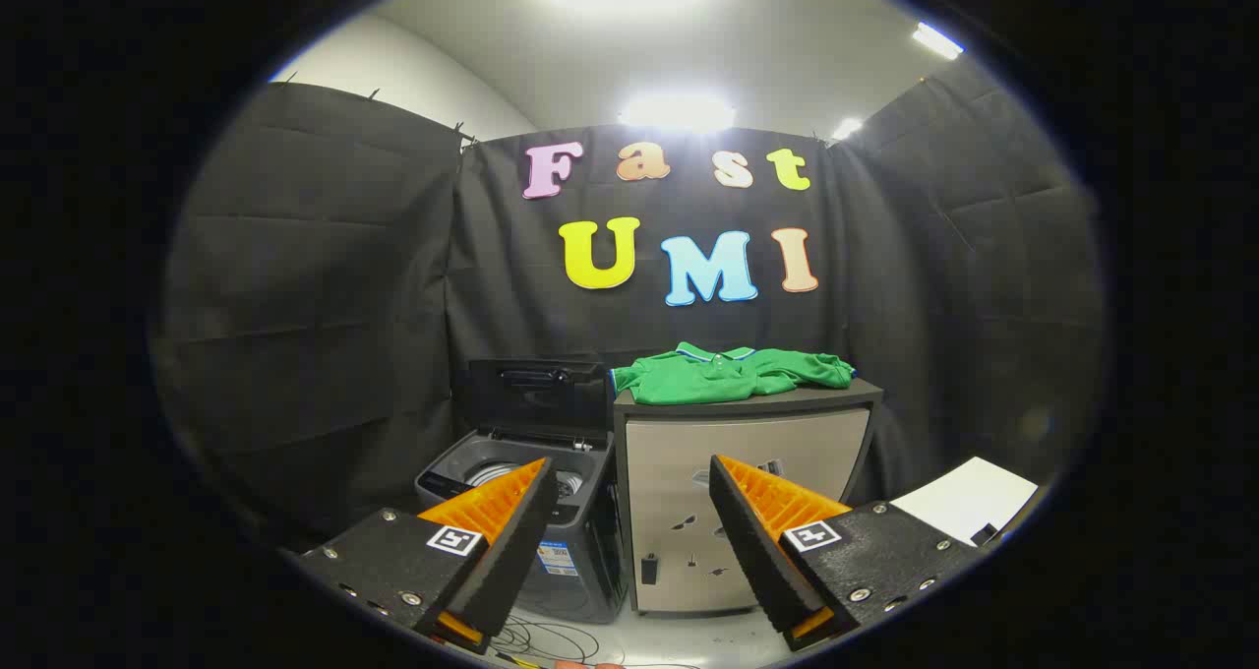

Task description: Put the clothes into the washing machine and then close the washing machine lid.

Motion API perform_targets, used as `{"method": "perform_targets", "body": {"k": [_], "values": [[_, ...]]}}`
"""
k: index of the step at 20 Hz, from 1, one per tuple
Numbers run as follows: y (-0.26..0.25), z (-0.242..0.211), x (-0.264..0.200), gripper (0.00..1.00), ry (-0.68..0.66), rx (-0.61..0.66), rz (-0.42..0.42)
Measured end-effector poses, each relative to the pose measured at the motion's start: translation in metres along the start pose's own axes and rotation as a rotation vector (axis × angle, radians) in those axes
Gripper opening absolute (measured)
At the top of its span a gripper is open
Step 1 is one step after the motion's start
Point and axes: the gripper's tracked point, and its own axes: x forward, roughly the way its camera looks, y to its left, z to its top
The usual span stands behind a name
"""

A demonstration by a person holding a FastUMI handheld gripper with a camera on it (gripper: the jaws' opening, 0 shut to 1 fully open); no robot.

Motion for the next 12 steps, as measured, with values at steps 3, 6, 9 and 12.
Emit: {"method": "perform_targets", "body": {"k": [3,6,9,12], "values": [[-0.0013,-0.0010,0.0004,0.96,0.003,0.006,-0.002],[-0.0009,-0.0012,0.0000,0.96,0.004,0.007,0.000],[0.0008,-0.0010,0.0005,0.96,0.003,0.006,0.005],[0.0021,-0.0019,0.0005,0.96,0.006,0.007,0.009]]}}
